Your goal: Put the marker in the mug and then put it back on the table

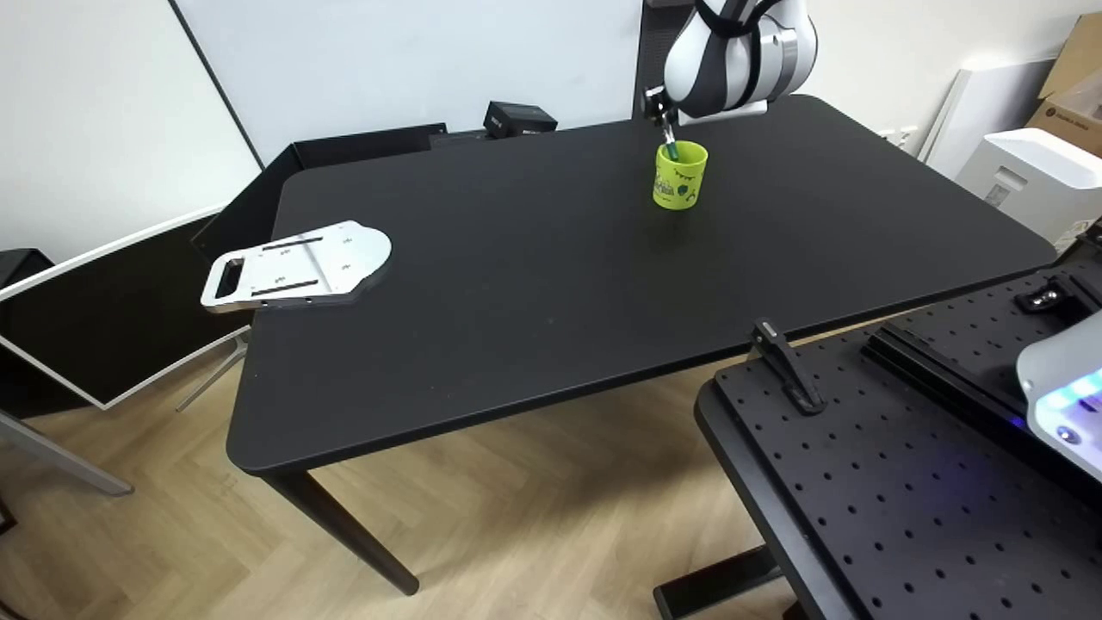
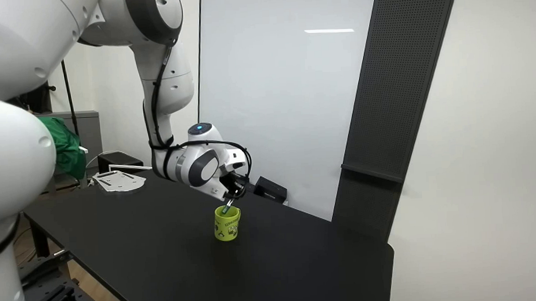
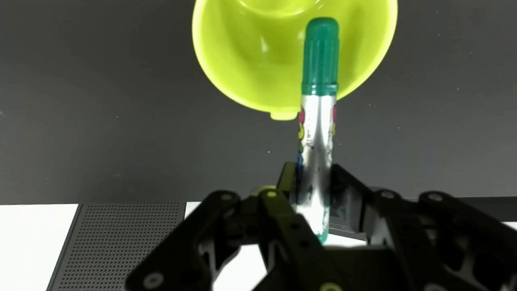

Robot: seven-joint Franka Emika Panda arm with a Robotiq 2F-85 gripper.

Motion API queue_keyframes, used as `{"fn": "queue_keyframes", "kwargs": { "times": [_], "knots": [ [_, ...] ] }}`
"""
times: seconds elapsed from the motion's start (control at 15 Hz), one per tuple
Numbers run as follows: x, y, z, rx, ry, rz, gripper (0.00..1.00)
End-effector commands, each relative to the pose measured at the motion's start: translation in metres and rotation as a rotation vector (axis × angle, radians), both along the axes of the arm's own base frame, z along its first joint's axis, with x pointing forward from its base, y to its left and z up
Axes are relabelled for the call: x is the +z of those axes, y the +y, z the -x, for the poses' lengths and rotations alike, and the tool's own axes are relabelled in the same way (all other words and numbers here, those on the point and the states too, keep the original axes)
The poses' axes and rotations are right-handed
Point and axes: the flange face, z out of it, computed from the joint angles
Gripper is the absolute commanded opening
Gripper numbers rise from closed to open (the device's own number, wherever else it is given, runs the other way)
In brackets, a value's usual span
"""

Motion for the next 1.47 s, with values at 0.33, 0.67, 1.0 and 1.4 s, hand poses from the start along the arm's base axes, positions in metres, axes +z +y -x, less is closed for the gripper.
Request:
{"fn": "queue_keyframes", "kwargs": {
  "times": [0.33,0.67,1.0,1.4],
  "knots": [
    [-0.017,0.002,0.006,0.008,0.025,-0.003,0.06],
    [-0.015,0.002,0.007,0.009,0.021,0.003,0.64],
    [-0.004,0.003,0.001,0.010,0.004,0.007,0.98],
    [0.025,0.000,0.005,0.035,-0.019,0.007,1.00]
  ]
}}
